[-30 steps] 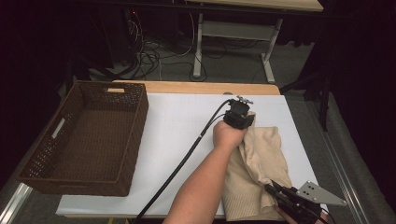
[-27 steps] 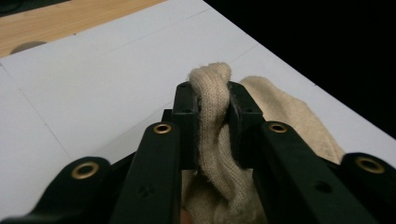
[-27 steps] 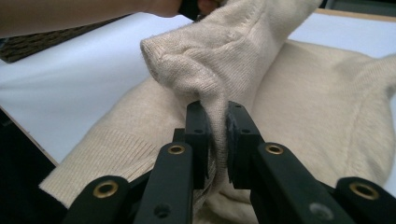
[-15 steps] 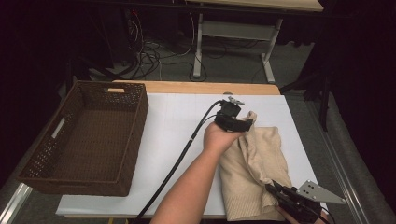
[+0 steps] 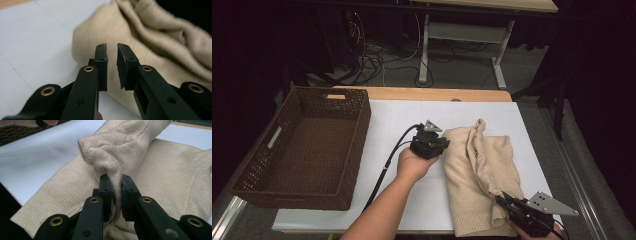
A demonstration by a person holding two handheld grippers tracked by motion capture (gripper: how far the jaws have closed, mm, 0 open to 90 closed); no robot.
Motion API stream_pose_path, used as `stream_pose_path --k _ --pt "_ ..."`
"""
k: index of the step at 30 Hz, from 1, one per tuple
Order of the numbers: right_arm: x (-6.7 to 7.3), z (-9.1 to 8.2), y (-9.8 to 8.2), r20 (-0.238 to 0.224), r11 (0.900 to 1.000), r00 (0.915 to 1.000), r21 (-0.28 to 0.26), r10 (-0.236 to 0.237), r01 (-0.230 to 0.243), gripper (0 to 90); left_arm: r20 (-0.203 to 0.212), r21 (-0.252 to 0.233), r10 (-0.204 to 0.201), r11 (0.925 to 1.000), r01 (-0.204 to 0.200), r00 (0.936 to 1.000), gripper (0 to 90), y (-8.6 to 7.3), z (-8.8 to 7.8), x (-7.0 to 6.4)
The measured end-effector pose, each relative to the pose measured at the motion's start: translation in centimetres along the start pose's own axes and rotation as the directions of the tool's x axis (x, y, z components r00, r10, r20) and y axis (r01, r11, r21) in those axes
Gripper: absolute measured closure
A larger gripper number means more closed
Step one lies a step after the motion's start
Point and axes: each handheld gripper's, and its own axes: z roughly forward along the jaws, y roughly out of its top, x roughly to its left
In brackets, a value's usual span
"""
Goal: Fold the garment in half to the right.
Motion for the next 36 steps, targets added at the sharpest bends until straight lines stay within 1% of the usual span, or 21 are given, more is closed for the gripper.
stream_pose_path --k 1,3,4,6,8,9,11,14,16,18,20,22,25,29,30,32,33,34,35,36 --pt "-0.1 -0.1 -0.1 0.004 1.000 1.0000 0.003 0.001 -0.001 81.8 0.001 0.006 0.006 1.0000 -0.006 1.0000 74.9 -0.1 0.5 -0.2" --pt "-0.2 -0.3 -0.2 0.014 1.000 0.9999 0.005 -0.002 0.002 81.8 0.004 -0.002 0.011 0.9999 -0.011 0.9999 75.0 -0.2 1.3 -0.6" --pt "-0.2 -0.4 -0.3 0.019 1.000 0.9998 0.008 -0.005 0.005 81.8 0.005 -0.007 0.011 0.9999 -0.011 0.9999 75.0 -0.2 1.6 -0.8" --pt "-0.4 -0.6 -0.6 0.031 1.000 0.9995 0.014 -0.008 0.008 81.8 0.001 -0.005 0.024 0.9997 -0.024 0.9997 75.0 0.1 2.3 -1.3" --pt "-0.7 -0.8 -1.0 0.041 1.000 0.9991 0.020 0.006 -0.007 81.8 -0.004 -0.006 0.039 0.9992 -0.039 0.9992 75.1 0.4 2.9 -1.7" --pt "-0.7 -0.8 -1.0 0.041 1.000 0.9991 0.020 0.006 -0.007 81.8 -0.004 -0.006 0.039 0.9992 -0.039 0.9992 75.1 0.4 2.9 -1.7" --pt "-1.1 -1.1 -1.4 0.051 0.999 0.9983 0.022 0.027 -0.028 81.8 -0.018 0.001 0.059 0.9983 -0.058 0.9981 75.0 0.6 3.7 -2.1" --pt "-1.4 -1.4 -1.9 0.058 0.999 0.9977 0.032 0.036 -0.038 81.7 -0.008 -0.010 0.046 0.9989 -0.046 0.9989 73.6 0.5 4.0 -2.4" --pt "-1.5 -1.5 -2.3 0.059 0.998 0.9971 0.036 0.047 -0.049 81.6 0.008 -0.019 0.042 0.9989 -0.042 0.9991 67.6 0.5 3.9 -2.5" --pt "-1.6 -1.5 -2.5 0.059 0.998 0.9970 0.041 0.051 -0.053 81.5 0.012 -0.032 0.038 0.9988 -0.038 0.9992 58.3 0.3 3.5 -2.6" --pt "-1.6 -1.3 -2.6 0.059 0.997 0.9970 0.047 0.050 -0.053 81.5 -0.013 -0.030 0.025 0.9992 -0.025 0.9996 49.7 0.0 2.8 -2.6" --pt "-1.5 -1.2 -2.7 0.060 0.998 0.9973 0.052 0.043 -0.047 81.3 -0.017 -0.022 0.024 0.9994 -0.024 0.9996 39.3 -0.5 2.2 -2.5" --pt "-1.6 -1.2 -2.7 0.060 0.997 0.9969 0.055 0.052 -0.055 80.9 -0.029 -0.023 0.030 0.9993 -0.031 0.9991 30.1 -1.9 1.0 -2.0" --pt "-1.6 -1.2 -2.7 0.061 0.997 0.9965 0.057 0.057 -0.060 80.5 -0.028 -0.025 -0.012 0.9996 0.012 0.9995 16.3 -4.3 -0.7 -1.3" --pt "-1.6 -1.2 -2.6 0.062 0.996 0.9964 0.057 0.058 -0.062 80.5 -0.030 -0.029 -0.019 0.9994 0.018 0.9994 14.2 -5.0 -1.2 -1.2" --pt "-1.6 -1.3 -2.6 0.065 0.996 0.9960 0.057 0.062 -0.065 80.2 -0.044 -0.041 -0.018 0.9990 0.016 0.9989 12.4 -6.4 -2.4 -1.1" --pt "-1.6 -1.3 -2.7 0.067 0.996 0.9959 0.057 0.061 -0.065 80.0 -0.047 -0.049 -0.024 0.9985 0.022 0.9986 11.0 -7.0 -3.0 -1.1" --pt "-1.6 -1.3 -2.8 0.068 0.996 0.9955 0.059 0.067 -0.071 79.8 -0.042 -0.054 -0.027 0.9982 0.024 0.9988 10.3 -7.6 -3.6 -1.0" --pt "-1.7 -1.4 -2.9 0.067 0.995 0.9950 0.056 0.073 -0.077 79.6 -0.043 -0.051 -0.026 0.9984 0.024 0.9987 9.9 -8.2 -4.1 -1.0" --pt "-1.8 -1.5 -2.9 0.066 0.995 0.9949 0.055 0.076 -0.080 79.5 -0.060 -0.042 -0.023 0.9989 0.021 0.9979 8.6 -8.9 -4.8 -1.0"
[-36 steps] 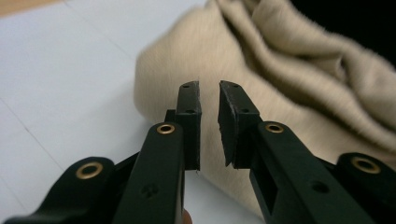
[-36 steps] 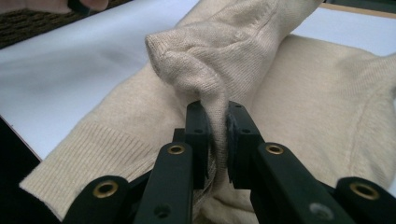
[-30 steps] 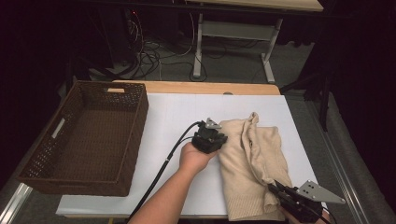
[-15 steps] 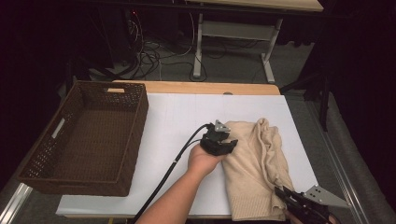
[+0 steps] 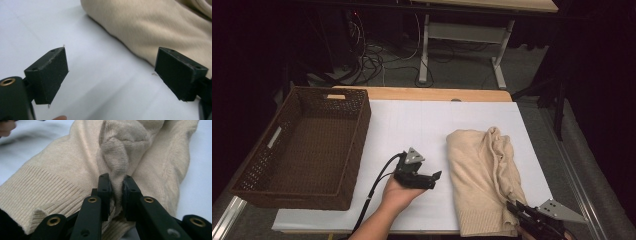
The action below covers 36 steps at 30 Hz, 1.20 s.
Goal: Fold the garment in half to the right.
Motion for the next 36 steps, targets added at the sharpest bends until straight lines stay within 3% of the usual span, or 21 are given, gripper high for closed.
stream_pose_path --k 5,10,15,21,26,36 --pt "-0.1 -0.4 -0.4 -0.002 1.000 0.9998 0.003 0.019 -0.019 73.9 -0.027 0.014 -0.007 0.9999 0.008 0.9996 7.4 -2.4 -2.9 0.3" --pt "-0.3 -1.3 -0.8 -0.006 0.999 0.9991 -0.002 0.041 -0.041 56.2 -0.055 0.001 0.001 1.0000 -0.001 0.9985 7.4 -4.3 -5.3 0.0" --pt "-0.4 -1.9 -0.4 0.009 0.998 0.9989 -0.044 0.047 -0.046 36.0 -0.036 -0.029 -0.009 0.9996 0.008 0.9993 7.4 -5.1 -5.8 -0.1" --pt "-0.9 -2.1 1.3 0.035 0.993 0.9983 -0.110 0.047 -0.043 20.4 -0.045 -0.049 -0.003 0.9988 0.001 0.9990 7.3 -5.3 -5.9 0.1" --pt "-2.2 -1.2 3.2 0.046 0.992 0.9977 -0.122 0.049 -0.044 14.9 -0.035 -0.040 -0.017 0.9991 0.016 0.9992 2.9 -5.5 -5.8 0.5" --pt "-5.2 4.2 7.6 0.059 0.997 0.9973 -0.060 0.045 -0.041 0.0 -0.044 -0.028 -0.013 0.9995 0.012 0.9989 0.0 -6.0 -6.5 0.4"
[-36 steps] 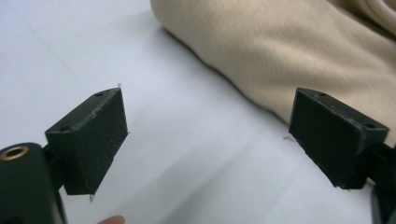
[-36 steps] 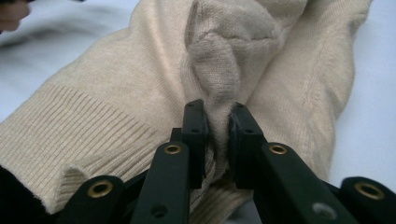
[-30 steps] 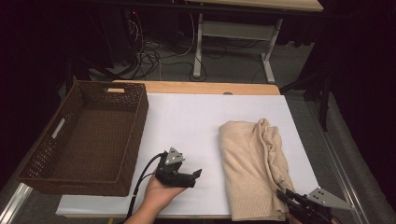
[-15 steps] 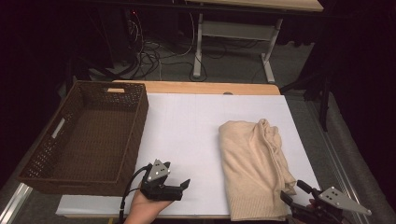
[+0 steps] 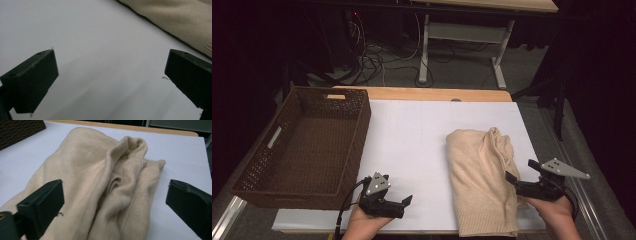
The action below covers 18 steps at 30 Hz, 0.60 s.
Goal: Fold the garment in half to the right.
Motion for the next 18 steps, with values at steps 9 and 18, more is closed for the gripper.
stream_pose_path --k 9,18 --pt "-1.2 3.9 2.6 0.006 0.999 0.9997 0.047 -0.023 0.023 1.0 -0.006 0.007 0.001 1.0000 -0.001 1.0000 0.0 -0.4 0.0 -0.1" --pt "-2.1 8.8 4.7 0.021 0.990 0.9996 0.138 -0.020 0.017 14.7 0.003 0.022 0.005 0.9997 -0.005 1.0000 0.0 -0.6 0.2 -0.3"
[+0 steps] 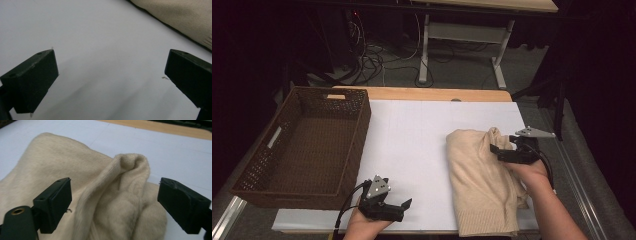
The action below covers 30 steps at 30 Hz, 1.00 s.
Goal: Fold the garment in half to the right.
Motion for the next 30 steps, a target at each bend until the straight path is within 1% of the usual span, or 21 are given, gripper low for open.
stream_pose_path --k 2,3,5,6,7,9,10,11,12,13,14,15,16,17,18,20,21,23,26,30 --pt "-0.3 0.9 0.0 0.000 1.000 0.9999 0.026 0.012 -0.012 16.1 0.002 0.005 0.006 1.0000 -0.006 1.0000 0.0 0.0 0.1 0.0" --pt "-0.5 1.5 -0.2 0.006 0.999 0.9999 0.051 0.015 -0.015 18.2 0.004 0.008 0.007 0.9999 -0.007 1.0000 0.0 0.0 0.2 -0.1" --pt "-0.8 2.1 -0.6 0.015 0.997 0.9994 0.076 0.032 -0.033 23.8 0.006 0.010 0.007 0.9999 -0.007 1.0000 0.0 -0.1 0.3 -0.1" --pt "-1.2 2.2 -0.8 0.017 0.996 0.9989 0.082 0.043 -0.044 28.2 0.006 0.011 0.008 0.9999 -0.008 0.9999 0.0 -0.1 0.3 -0.1" --pt "-1.5 2.1 -0.9 0.011 0.995 0.9978 0.077 0.066 -0.066 33.7 0.006 0.012 0.009 0.9999 -0.010 0.9999 0.0 -0.1 0.3 -0.1" --pt "-2.3 1.8 -1.3 -0.013 0.993 0.9948 0.062 0.101 -0.100 47.1 0.005 0.016 0.015 0.9998 -0.015 0.9999 0.0 -0.1 0.3 -0.1" --pt "-2.5 1.7 -1.4 -0.015 0.992 0.9937 0.058 0.112 -0.110 53.6 0.006 0.018 0.015 0.9997 -0.015 0.9999 0.0 -0.2 0.3 -0.1" --pt "-2.7 1.6 -1.4 -0.012 0.992 0.9938 0.057 0.111 -0.110 58.3 0.006 0.019 0.014 0.9997 -0.014 0.9999 0.0 -0.2 0.4 -0.1" --pt "-2.7 1.7 -1.5 -0.011 0.992 0.9939 0.066 0.110 -0.109 58.5 0.006 0.019 0.013 0.9997 -0.013 0.9999 0.0 -0.2 0.4 -0.1" --pt "-2.7 1.8 -1.6 -0.013 0.991 0.9936 0.077 0.112 -0.111 56.1 0.006 0.019 0.013 0.9997 -0.013 0.9999 0.0 -0.2 0.4 -0.1" --pt "-2.7 1.8 -1.6 -0.013 0.991 0.9936 0.077 0.112 -0.111 56.1 0.004 0.021 0.015 0.9997 -0.015 0.9999 0.0 -0.2 0.4 -0.1" --pt "-2.7 2.1 -1.7 -0.013 0.990 0.9938 0.088 0.111 -0.109 49.8 0.004 0.021 0.016 0.9997 -0.016 0.9999 0.0 -0.2 0.4 -0.1" --pt "-2.6 2.4 -1.8 -0.026 0.988 0.9926 0.105 0.118 -0.115 46.0 0.003 0.022 0.018 0.9996 -0.018 0.9998 0.0 -0.2 0.4 -0.1" --pt "-2.6 2.8 -1.9 -0.042 0.985 0.9909 0.122 0.128 -0.122 45.5 0.003 0.022 0.019 0.9996 -0.019 0.9998 0.0 -0.2 0.3 -0.1" --pt "-2.5 2.9 -1.9 -0.038 0.986 0.9919 0.124 0.121 -0.116 49.2 0.001 0.023 0.020 0.9995 -0.020 0.9998 0.0 -0.2 0.3 -0.2" --pt "-2.3 2.8 -1.9 -0.034 0.989 0.9935 0.106 0.108 -0.104 59.2 0.000 0.024 0.022 0.9995 -0.022 0.9998 0.0 -0.2 0.4 -0.2" --pt "-2.2 2.6 -1.8 -0.033 0.992 0.9948 0.086 0.097 -0.093 65.5 0.001 0.025 0.023 0.9994 -0.023 0.9997 0.0 -0.2 0.4 -0.2" --pt "-2.2 2.2 -1.8 -0.038 0.994 0.9954 0.063 0.088 -0.086 72.0 0.003 0.027 0.024 0.9993 -0.024 0.9997 0.0 -0.1 0.4 -0.2" --pt "-2.1 1.6 -1.8 -0.025 0.997 0.9974 0.028 0.068 -0.067 74.2 0.003 0.026 0.026 0.9993 -0.026 0.9997 0.0 -0.1 0.4 -0.3" --pt "-2.3 0.1 -1.4 -0.005 0.998 0.9980 -0.028 0.064 -0.064 74.3 0.004 0.023 0.024 0.9994 -0.024 0.9997 0.0 0.0 0.4 -0.3"
